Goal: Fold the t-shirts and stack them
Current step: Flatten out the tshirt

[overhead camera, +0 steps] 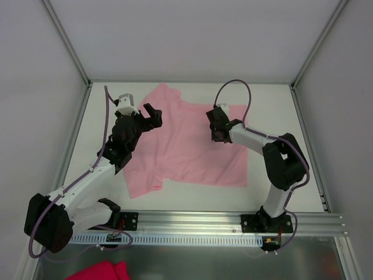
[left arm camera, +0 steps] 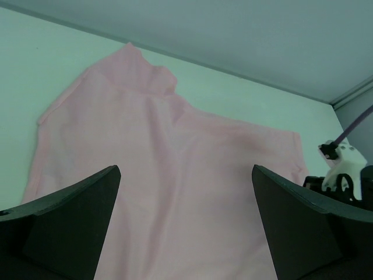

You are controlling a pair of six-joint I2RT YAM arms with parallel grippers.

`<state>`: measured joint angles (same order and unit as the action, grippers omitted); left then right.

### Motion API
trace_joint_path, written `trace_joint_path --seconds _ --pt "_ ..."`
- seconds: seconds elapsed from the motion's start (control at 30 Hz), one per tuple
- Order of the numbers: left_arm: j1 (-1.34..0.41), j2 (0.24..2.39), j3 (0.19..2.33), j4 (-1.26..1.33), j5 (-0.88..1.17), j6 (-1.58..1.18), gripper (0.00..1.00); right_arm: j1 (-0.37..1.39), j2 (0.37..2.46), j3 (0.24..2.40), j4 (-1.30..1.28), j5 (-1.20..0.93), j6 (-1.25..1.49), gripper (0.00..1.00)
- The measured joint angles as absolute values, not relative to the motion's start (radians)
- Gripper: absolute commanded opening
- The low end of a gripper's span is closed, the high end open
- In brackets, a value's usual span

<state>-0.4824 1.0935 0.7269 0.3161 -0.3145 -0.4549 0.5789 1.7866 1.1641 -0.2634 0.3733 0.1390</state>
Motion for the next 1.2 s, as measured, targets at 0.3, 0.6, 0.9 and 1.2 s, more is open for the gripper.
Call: trace_joint_path --seconds 0.3,0.6,0.9,1.2 --pt "-0.482 0.974 0.683 0.294 -0.313 -0.455 0.99 0.565 1.937 1.274 -0.321 0.291 0.14 0.01" --pt "-0.482 0.892 0.671 0.271 -0.304 -0.455 0.99 0.529 2.041 1.448 -0.409 0.251 0.124 0.01" --pt "-0.482 0.854 0.662 0.233 -0.305 -0.451 0.99 0.462 2.127 1.607 -0.498 0.229 0.096 0.01" --pt "-0.482 0.864 0.645 0.221 -0.309 -0.437 0.99 0.393 2.196 1.768 -0.555 0.231 0.047 0.06"
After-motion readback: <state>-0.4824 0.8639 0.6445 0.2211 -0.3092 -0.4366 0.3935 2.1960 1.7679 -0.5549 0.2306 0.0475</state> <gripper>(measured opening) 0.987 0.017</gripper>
